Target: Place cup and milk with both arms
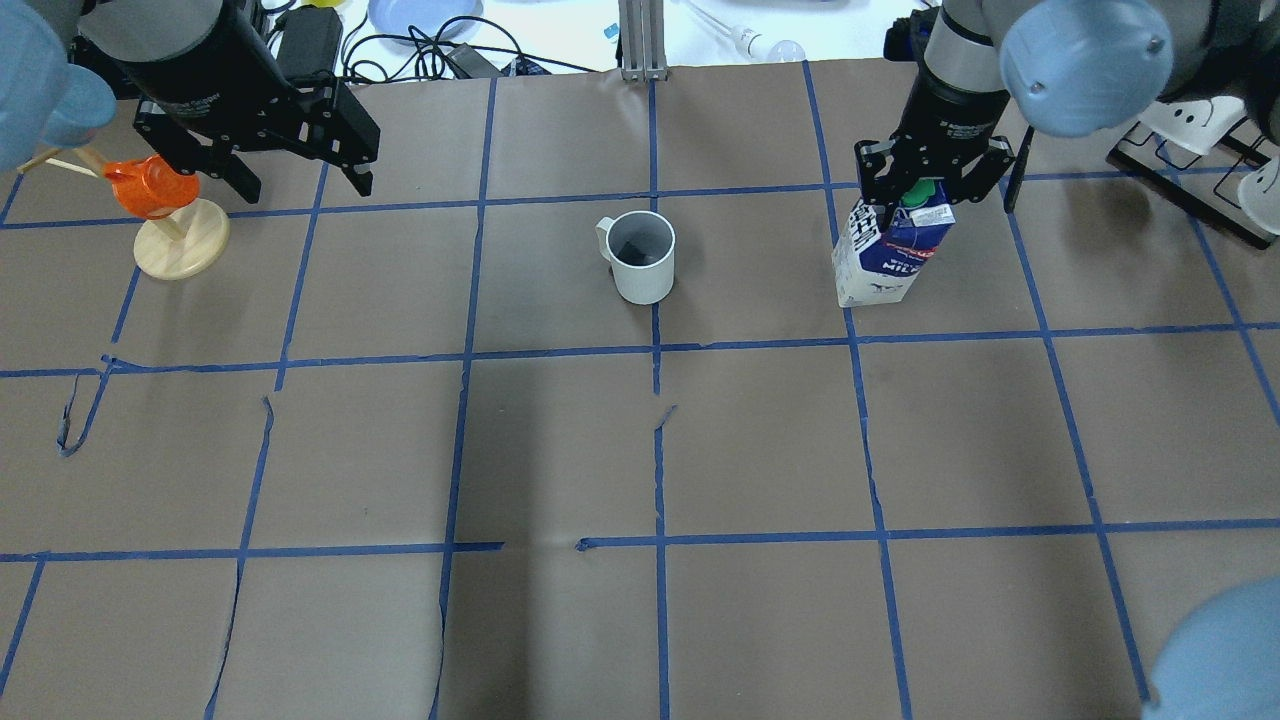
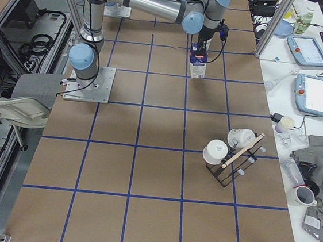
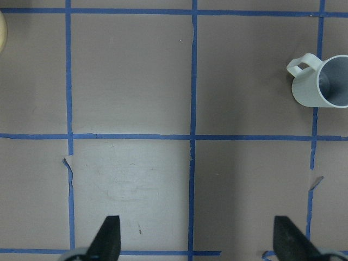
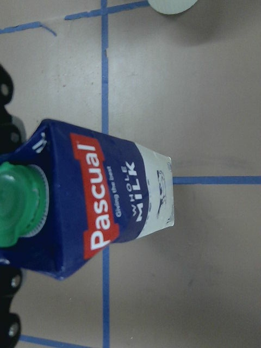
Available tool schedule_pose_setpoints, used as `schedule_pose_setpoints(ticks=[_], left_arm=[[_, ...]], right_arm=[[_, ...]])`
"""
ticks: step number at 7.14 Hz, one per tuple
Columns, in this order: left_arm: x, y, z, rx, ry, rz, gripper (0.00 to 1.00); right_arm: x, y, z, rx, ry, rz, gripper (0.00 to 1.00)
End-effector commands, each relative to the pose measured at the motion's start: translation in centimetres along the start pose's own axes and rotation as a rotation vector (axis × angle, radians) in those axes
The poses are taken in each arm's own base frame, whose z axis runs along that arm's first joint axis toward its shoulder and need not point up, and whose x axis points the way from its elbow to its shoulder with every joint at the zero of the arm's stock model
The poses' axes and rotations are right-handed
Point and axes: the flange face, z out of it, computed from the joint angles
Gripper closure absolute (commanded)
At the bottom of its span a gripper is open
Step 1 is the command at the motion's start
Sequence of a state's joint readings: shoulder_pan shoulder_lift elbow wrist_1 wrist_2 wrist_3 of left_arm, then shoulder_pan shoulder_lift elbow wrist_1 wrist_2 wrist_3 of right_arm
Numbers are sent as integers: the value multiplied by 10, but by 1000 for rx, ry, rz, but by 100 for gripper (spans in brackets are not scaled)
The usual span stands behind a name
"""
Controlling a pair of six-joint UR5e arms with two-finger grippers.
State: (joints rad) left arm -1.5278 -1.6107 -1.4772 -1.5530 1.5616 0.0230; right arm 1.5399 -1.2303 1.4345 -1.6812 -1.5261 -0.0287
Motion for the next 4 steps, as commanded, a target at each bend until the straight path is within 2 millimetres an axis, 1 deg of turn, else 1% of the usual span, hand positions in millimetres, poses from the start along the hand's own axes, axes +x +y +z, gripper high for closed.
schedule_pose_setpoints(ticks=[1, 2, 3, 4], left_arm=[[0, -1, 0, 1, 0, -1, 0], [-1, -1, 0, -1, 0, -3, 0], [-1, -1, 0, -1, 0, -3, 0], [-1, -1, 0, -1, -5, -2, 0]], right_arm=[[-29, -44, 18, 4, -41, 16, 50], [-54, -56, 23, 8, -36, 22, 50], [-81, -60, 21, 21, -36, 54, 50], [-112, -54, 27, 14, -32, 57, 50]])
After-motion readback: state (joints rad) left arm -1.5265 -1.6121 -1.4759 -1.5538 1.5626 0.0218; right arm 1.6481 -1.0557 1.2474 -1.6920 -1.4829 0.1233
